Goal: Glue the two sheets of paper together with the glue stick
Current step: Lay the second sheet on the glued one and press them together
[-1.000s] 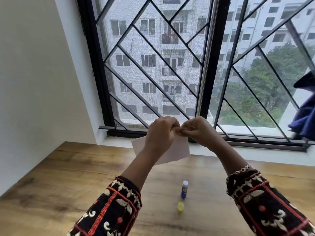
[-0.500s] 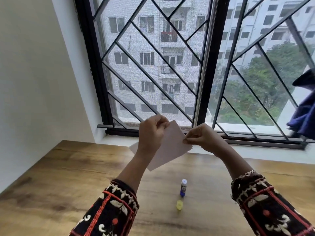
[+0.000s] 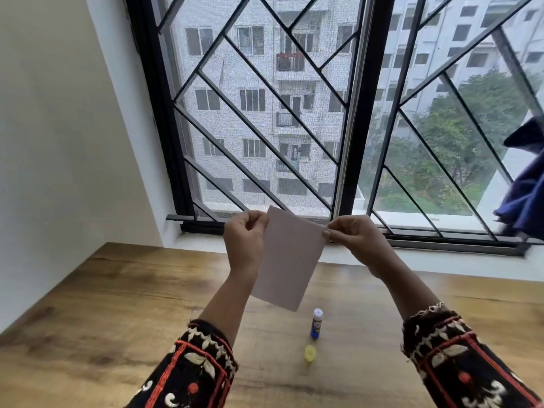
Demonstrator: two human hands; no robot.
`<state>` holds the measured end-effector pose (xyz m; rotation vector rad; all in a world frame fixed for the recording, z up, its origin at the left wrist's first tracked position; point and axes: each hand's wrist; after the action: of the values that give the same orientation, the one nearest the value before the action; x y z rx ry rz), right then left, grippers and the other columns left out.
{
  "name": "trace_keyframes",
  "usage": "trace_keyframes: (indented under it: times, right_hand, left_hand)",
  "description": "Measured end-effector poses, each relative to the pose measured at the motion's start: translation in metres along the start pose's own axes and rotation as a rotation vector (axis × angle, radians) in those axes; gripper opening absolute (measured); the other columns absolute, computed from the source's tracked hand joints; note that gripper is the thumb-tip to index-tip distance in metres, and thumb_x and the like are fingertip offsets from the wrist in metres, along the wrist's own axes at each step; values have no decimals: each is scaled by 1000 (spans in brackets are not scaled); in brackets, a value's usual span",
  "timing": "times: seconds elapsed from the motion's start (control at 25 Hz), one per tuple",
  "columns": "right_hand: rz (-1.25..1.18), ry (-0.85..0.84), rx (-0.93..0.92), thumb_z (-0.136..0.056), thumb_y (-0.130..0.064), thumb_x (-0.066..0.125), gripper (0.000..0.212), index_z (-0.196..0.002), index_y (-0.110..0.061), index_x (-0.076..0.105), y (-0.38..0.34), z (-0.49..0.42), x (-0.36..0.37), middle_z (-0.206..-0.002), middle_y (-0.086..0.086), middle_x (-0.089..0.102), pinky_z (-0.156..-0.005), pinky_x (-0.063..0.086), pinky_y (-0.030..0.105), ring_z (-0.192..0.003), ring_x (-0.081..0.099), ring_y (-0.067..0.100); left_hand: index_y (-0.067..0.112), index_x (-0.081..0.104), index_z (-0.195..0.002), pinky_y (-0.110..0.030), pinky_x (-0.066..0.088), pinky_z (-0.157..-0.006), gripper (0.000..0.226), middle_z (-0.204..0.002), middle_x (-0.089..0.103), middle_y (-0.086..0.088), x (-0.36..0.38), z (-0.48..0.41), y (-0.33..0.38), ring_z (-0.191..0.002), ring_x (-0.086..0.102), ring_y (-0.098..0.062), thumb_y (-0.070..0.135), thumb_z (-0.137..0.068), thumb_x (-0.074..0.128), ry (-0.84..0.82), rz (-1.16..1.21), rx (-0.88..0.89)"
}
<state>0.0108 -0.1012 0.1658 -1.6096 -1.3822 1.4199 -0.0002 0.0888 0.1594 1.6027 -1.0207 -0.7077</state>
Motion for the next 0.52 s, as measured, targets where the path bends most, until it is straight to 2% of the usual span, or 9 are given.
trace_keyframes:
  times: [0.08, 0.12, 0.2, 0.28, 0.32, 0.36, 0.44, 0.52]
  right_hand:
    - [-3, 15, 0, -81, 1, 62, 13, -72, -7, 65, -2, 0, 2, -67, 4, 63, -64, 44, 17, -60, 54, 3]
    - [20, 13, -3, -81, 1, 62, 10, -74, -5, 66, -3, -1, 2, -67, 5, 63, -65, 43, 20, -62, 54, 6]
    - [115, 2, -14, -80, -1, 64, 7, -75, -6, 66, -5, -2, 2, -64, 3, 61, -62, 40, 22, -62, 50, 9]
    - [226, -12, -33, -79, -4, 66, 11, -72, -12, 65, -7, -4, 4, -60, -2, 57, -58, 38, 19, -58, 47, 6]
    - [268, -23, -48, -79, -4, 66, 12, -71, -13, 65, -9, -5, 6, -59, -2, 57, -57, 38, 18, -57, 48, 6]
    - [300, -33, -65, -78, -4, 67, 10, -72, -11, 66, -11, -5, 8, -60, 1, 60, -57, 40, 18, -58, 50, 7]
    - [353, -38, -105, -78, -4, 67, 3, -75, -4, 69, -14, -7, 11, -69, 14, 68, -64, 47, 28, -66, 57, 15]
    - [372, -41, -138, -78, -4, 66, 4, -78, -1, 69, -18, -7, 12, -79, 22, 70, -71, 51, 37, -71, 60, 20]
  left_hand:
    - [6, 65, -77, -31, 46, -69, 5, -70, 62, -8, -2, 4, -1, -67, 55, -18, 6, -81, 66, 39, -61, 59]
    - [5, 66, -82, -31, 48, -72, 1, -74, 65, -8, -3, 6, 0, -71, 58, -19, 4, -81, 65, 64, -135, 149]
    - [2, 67, -93, -27, 47, -81, 14, -88, 70, -12, -5, 10, 3, -84, 63, -22, -1, -80, 64, 75, -342, 435]
    - [1, 68, -97, -24, 44, -82, 21, -93, 70, -15, -1, 14, 11, -90, 64, -27, 0, -76, 67, -65, -527, 674]
    - [2, 68, -97, -26, 45, -81, 23, -93, 70, -15, 3, 16, 14, -91, 64, -28, 2, -75, 70, -167, -597, 726]
    - [2, 68, -97, -29, 47, -80, 24, -93, 70, -15, 7, 17, 16, -91, 63, -29, 6, -74, 72, -264, -651, 746]
    - [3, 68, -95, -35, 48, -79, 21, -93, 69, -13, 12, 17, 19, -93, 60, -28, 12, -77, 71, -408, -711, 707]
    - [5, 68, -89, -37, 47, -76, 13, -89, 68, -11, 14, 14, 18, -90, 60, -26, 15, -80, 68, -447, -703, 631]
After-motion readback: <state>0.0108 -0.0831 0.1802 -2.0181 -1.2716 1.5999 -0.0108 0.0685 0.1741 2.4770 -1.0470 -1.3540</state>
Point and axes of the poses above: each hand's wrist, its own z-axis away from the middle knuckle, its own x-axis out of the palm, y = z × x
